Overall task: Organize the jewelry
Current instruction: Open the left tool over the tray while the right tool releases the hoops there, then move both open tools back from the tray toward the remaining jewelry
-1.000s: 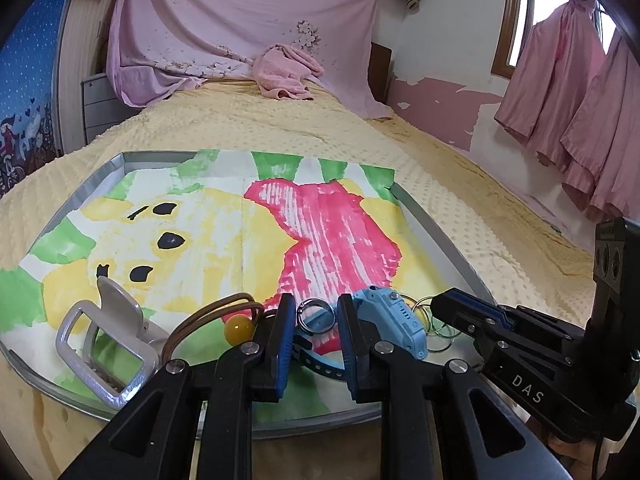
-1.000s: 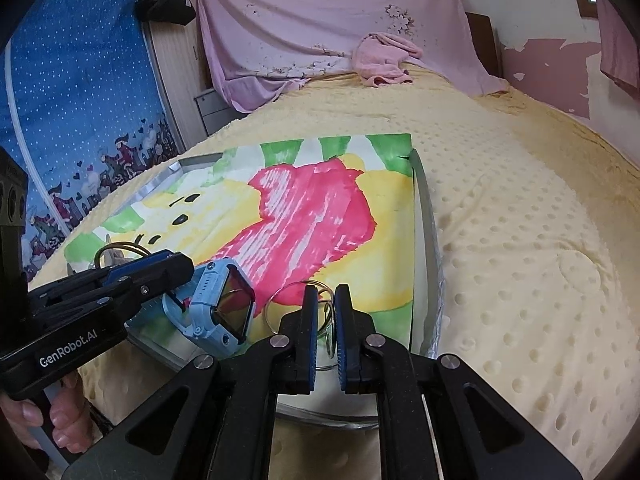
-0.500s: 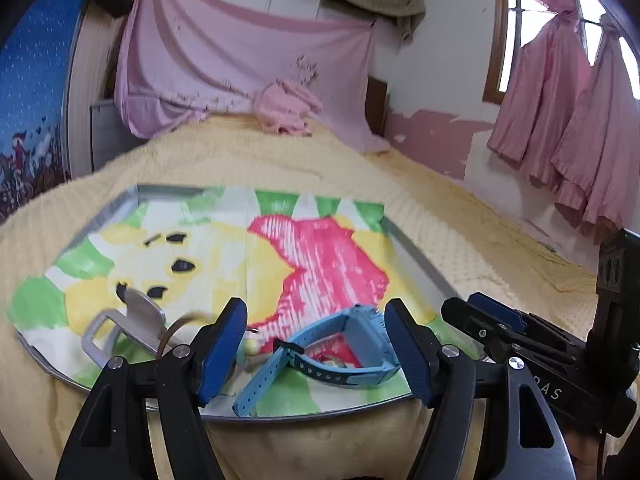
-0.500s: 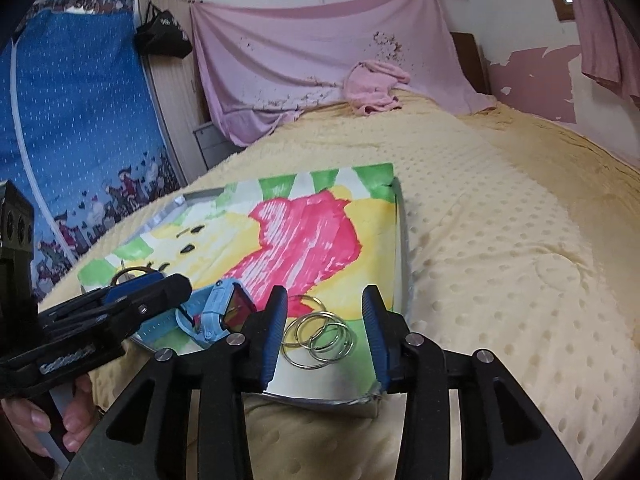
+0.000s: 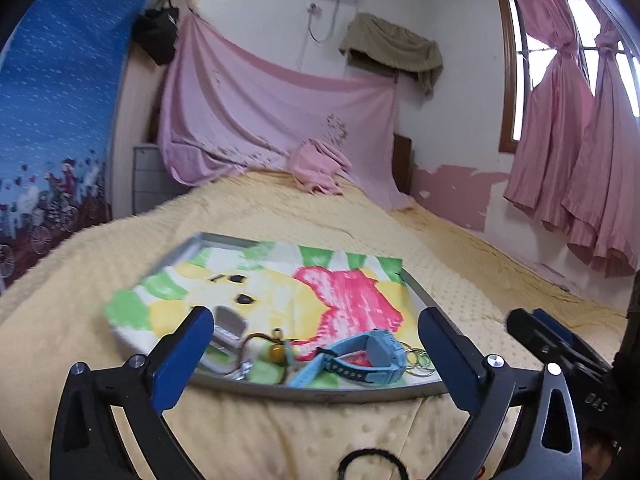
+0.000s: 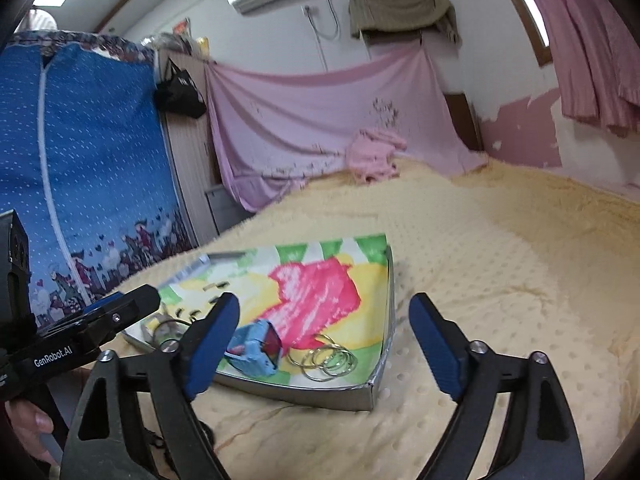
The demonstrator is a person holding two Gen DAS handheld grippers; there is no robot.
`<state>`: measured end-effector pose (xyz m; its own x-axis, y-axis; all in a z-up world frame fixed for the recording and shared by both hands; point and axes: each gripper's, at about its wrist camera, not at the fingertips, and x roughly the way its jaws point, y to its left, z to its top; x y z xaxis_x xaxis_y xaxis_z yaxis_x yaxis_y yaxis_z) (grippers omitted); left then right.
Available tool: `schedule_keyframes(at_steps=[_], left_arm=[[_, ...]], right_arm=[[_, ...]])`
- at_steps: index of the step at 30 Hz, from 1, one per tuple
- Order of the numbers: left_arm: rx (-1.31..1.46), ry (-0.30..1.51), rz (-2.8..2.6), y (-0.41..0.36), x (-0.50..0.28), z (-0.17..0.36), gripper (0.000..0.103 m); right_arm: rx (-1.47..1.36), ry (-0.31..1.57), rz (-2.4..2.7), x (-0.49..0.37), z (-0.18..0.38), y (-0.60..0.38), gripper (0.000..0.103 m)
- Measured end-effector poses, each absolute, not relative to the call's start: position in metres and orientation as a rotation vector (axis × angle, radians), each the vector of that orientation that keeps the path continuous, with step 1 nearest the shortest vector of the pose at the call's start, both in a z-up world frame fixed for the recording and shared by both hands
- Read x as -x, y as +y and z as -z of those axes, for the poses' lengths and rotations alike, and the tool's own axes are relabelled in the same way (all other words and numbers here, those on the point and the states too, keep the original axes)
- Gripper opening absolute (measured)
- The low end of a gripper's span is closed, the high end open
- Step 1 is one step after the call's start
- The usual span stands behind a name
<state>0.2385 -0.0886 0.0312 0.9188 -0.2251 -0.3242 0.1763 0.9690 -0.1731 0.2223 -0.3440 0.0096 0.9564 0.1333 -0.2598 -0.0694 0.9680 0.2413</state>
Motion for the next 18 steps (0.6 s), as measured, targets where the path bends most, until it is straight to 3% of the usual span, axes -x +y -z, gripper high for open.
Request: schedule_keyframes(at_steps=[2,18], left_arm=[[0.138,0.33,0.188,-0.082,-0.226,-0.033,0.103],[0.135,0.249,0.093,-0.029,-0.13,-0.037,0.103]], right_arm=[[-0.221,0.242,-0.102,-0.209,-0.013,-0.342,0.096],[-0.14,0.122,-0.128,-0.125,-0.038,-0.308,0.097]])
